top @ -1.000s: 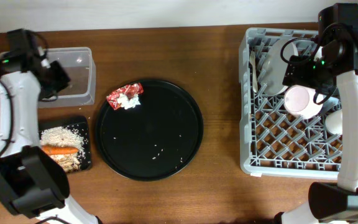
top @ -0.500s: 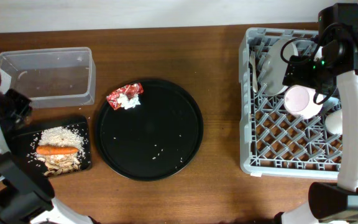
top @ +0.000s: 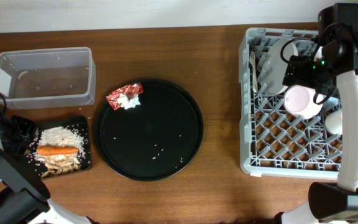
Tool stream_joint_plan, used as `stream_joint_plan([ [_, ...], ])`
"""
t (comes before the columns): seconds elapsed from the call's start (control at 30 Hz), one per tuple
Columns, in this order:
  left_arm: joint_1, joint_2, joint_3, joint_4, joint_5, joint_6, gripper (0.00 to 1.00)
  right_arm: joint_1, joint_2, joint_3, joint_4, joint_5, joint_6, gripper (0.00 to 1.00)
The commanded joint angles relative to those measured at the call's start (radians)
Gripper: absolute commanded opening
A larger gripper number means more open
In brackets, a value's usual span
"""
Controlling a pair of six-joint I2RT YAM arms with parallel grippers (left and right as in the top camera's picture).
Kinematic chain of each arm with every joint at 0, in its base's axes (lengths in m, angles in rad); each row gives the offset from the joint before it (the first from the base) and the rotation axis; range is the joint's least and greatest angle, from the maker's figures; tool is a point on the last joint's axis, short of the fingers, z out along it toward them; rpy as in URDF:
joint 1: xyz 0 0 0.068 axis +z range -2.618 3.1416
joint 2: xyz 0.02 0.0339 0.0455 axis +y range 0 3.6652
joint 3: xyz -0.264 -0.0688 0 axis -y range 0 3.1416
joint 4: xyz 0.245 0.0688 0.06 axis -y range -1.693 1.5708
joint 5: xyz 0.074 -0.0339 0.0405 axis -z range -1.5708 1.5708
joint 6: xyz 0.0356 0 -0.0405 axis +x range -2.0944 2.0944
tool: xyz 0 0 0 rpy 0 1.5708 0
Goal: Sort waste into correct bins and load items into the dishwasher rack
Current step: 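Release the scrap into the box and move left gripper to wrapper, then grasp the red wrapper on the round tray with the left gripper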
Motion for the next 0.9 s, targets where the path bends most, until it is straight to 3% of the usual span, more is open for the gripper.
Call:
stream_joint_plan([
  [0.0, 0.003, 0.005, -0.007, -0.006, 0.008, -0.005, 0.49, -0.004, -0.010, 0.009, 0.000, 0.016, 0.010, 0.99],
  [0.23, -0.039, -0.022, 0.038, -0.019, 0.302, 0.132, 0.49, -0.003, -0.010, 0.009, 0.000, 0.016, 0.010, 0.99],
  [0.33, -0.108, -0.078, 0.041, -0.012, 0.324, 0.138, 0.49, -0.004, -0.010, 0.009, 0.000, 0.016, 0.010, 0.99],
  [0.47, -0.301, -0.218, 0.045, 0.060, 0.324, 0.241, 0.49, -0.003, -0.010, 0.009, 0.000, 0.016, 0.010, 0.99],
  [0.53, -0.414, -0.269, 0.045, 0.114, 0.322, 0.309, 0.69, -0.003, -0.010, 0.009, 0.000, 0.016, 0.010, 0.99],
  [0.6, -0.551, -0.287, 0.045, 0.171, 0.269, 0.345, 0.79, -0.003, -0.010, 0.009, 0.000, 0.016, 0.010, 0.99],
  [0.77, -0.834, -0.215, 0.043, 0.259, -0.050, 0.388, 0.82, -0.003, -0.010, 0.009, 0.000, 0.016, 0.010, 0.99],
  [0.87, -0.915, -0.129, 0.043, 0.287, -0.184, 0.393, 0.82, -0.003, -0.010, 0.009, 0.000, 0.016, 0.010, 0.99],
])
